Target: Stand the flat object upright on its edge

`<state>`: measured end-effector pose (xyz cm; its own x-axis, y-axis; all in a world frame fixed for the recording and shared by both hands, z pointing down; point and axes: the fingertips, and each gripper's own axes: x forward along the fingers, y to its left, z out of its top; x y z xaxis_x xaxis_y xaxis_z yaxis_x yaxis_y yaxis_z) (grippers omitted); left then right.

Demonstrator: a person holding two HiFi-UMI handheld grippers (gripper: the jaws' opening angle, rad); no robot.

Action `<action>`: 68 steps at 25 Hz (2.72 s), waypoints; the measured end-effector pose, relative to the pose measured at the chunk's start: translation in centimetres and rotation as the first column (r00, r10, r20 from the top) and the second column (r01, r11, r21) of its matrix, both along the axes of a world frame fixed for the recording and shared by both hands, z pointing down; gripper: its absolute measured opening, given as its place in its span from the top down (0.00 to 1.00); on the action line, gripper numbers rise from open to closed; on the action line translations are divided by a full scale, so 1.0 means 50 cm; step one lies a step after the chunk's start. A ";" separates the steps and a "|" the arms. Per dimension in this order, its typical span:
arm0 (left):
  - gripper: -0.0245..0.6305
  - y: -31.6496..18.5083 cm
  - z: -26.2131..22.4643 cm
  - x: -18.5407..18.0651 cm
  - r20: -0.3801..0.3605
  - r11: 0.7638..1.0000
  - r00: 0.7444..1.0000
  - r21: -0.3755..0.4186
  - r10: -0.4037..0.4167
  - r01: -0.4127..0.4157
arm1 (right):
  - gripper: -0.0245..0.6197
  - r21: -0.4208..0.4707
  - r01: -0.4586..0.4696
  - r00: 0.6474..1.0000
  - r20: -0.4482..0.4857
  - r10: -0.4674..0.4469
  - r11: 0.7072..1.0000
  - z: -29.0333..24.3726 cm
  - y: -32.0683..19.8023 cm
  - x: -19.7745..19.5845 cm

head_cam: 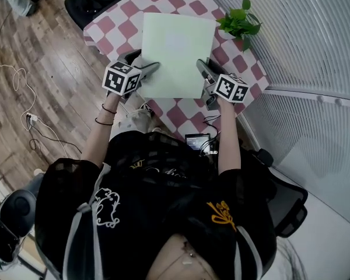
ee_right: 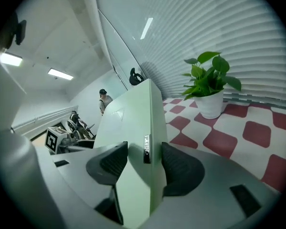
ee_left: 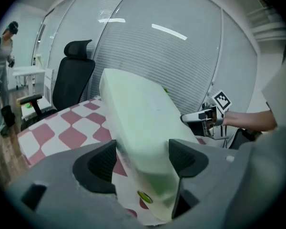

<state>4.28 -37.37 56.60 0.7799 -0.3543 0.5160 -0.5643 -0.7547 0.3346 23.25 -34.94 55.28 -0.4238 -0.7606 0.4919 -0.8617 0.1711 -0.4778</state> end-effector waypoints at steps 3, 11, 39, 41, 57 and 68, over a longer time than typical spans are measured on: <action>0.43 0.002 -0.044 0.002 -0.005 0.998 1.000 0.067 0.010 -0.010 | 0.61 0.056 -0.003 1.000 -0.029 0.004 0.998 -0.043 0.022 -0.005; 0.45 -0.005 -0.129 0.025 0.065 0.962 0.997 0.269 0.040 -0.057 | 0.62 0.226 -0.059 0.982 -0.161 0.097 0.972 -0.128 0.056 0.005; 0.49 -0.031 -0.080 0.020 0.279 0.872 0.959 0.454 0.058 -0.185 | 0.64 0.303 -0.030 0.908 -0.391 0.153 0.953 -0.091 0.066 -0.007; 0.49 -0.033 -0.081 0.019 0.275 0.874 0.959 0.445 0.073 -0.194 | 0.64 0.302 -0.034 0.909 -0.388 0.155 0.953 -0.091 0.064 -0.005; 0.49 -0.019 -0.142 -0.025 0.171 0.887 0.985 0.455 -0.009 -0.071 | 0.64 0.275 -0.052 0.906 -0.392 0.161 0.960 -0.084 0.084 -0.011; 0.49 0.083 -0.180 -0.029 0.085 0.907 0.996 0.420 -0.014 -0.024 | 0.65 0.320 -0.090 0.931 -0.310 0.194 0.943 -0.133 0.166 -0.036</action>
